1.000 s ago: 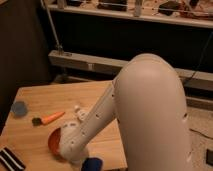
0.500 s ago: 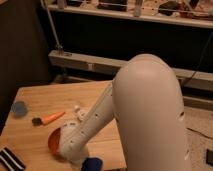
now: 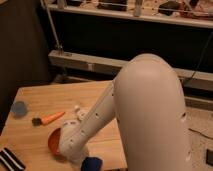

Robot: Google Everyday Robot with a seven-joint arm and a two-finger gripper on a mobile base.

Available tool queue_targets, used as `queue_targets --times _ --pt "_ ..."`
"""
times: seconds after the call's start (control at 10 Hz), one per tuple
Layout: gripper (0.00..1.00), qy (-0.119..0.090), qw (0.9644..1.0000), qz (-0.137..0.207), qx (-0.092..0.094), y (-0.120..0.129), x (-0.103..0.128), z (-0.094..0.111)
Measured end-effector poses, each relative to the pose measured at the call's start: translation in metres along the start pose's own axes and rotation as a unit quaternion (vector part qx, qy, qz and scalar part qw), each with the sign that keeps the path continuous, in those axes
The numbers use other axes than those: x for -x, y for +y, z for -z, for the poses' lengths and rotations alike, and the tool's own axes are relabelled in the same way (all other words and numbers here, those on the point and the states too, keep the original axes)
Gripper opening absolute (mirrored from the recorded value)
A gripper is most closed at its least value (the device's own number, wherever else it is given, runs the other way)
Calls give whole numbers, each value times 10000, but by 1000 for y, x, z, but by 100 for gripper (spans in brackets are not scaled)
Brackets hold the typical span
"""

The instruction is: Place the white sponge in the ceramic cup

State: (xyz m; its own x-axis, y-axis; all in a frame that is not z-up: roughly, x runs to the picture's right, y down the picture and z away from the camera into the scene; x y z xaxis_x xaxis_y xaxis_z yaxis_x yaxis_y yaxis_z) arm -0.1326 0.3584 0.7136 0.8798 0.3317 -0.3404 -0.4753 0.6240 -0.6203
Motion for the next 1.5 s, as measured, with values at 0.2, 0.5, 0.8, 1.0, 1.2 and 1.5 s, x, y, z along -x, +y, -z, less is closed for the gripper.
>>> queue_targets --times 0.2,0.5,0.8,1.0,1.2,1.5 --pt "53 -30 10000 -39 -8 -2 1 3" --pt "53 -251 9994 -210 -109 -14 6 23" --pt "50 -405 9981 -321 -325 -30 14 51" --pt "30 -473 9973 -245 -499 -36 26 72" --pt "23 -544 9961 -207 -659 -43 37 94" --pt "23 -579 9935 -206 -953 -61 50 128"
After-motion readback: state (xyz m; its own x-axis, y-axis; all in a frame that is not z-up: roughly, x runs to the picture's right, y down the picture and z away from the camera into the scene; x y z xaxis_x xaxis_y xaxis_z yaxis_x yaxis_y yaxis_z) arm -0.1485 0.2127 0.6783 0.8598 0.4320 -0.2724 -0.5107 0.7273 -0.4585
